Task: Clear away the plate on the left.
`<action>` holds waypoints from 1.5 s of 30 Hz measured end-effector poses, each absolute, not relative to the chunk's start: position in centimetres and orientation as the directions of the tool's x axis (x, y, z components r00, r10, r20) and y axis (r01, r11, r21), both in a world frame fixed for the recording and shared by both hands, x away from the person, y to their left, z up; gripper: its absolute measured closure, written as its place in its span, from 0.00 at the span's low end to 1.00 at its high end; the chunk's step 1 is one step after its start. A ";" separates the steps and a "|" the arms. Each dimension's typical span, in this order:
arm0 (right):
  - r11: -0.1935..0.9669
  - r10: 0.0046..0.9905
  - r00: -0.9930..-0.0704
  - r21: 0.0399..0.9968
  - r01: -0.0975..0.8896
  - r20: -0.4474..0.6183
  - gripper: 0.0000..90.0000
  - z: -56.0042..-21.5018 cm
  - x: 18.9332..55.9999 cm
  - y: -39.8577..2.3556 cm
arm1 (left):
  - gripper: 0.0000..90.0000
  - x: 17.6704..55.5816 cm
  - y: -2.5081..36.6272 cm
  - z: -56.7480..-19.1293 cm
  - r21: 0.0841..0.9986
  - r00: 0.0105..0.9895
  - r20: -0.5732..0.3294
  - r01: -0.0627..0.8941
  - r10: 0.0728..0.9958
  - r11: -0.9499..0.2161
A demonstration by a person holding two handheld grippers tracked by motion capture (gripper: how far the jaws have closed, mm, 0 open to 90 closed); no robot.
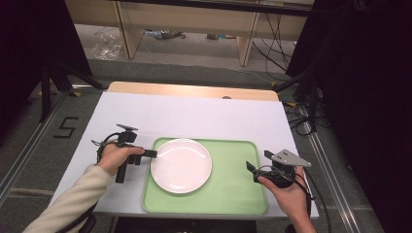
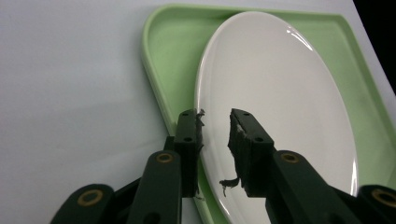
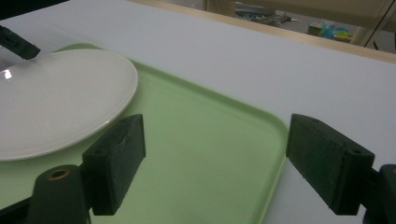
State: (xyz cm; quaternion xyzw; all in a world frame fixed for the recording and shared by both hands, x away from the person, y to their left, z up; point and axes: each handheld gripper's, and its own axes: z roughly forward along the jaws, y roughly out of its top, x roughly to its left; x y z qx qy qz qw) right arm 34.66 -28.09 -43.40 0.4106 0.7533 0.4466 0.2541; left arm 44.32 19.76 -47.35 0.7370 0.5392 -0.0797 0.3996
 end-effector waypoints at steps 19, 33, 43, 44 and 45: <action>0.265 0.845 -0.534 0.880 0.393 -0.016 0.23 -43.4 34.6 -28.1 | 0.30 42.9 19.8 -44.8 0.794 0.613 -0.338 0.593 0.714 -0.133; 0.258 0.845 -0.534 0.878 0.403 -0.003 0.23 -43.4 34.6 -28.0 | 0.22 42.1 21.0 -44.0 0.850 0.652 -0.193 0.484 0.733 -0.207; 0.259 0.845 -0.535 0.878 0.402 -0.004 0.23 -43.4 34.6 -27.9 | 0.16 41.1 22.0 -44.6 0.834 0.610 -0.211 0.520 0.764 -0.184; 0.262 0.844 -0.536 0.877 0.403 -0.006 0.23 -43.4 34.5 -28.0 | 0.16 41.0 22.1 -44.7 0.832 0.605 -0.214 0.525 0.767 -0.182; 0.260 0.844 -0.536 0.878 0.402 -0.005 0.23 -43.4 34.6 -27.9 | 0.16 40.9 22.3 -44.8 0.834 0.604 -0.205 0.520 0.770 -0.186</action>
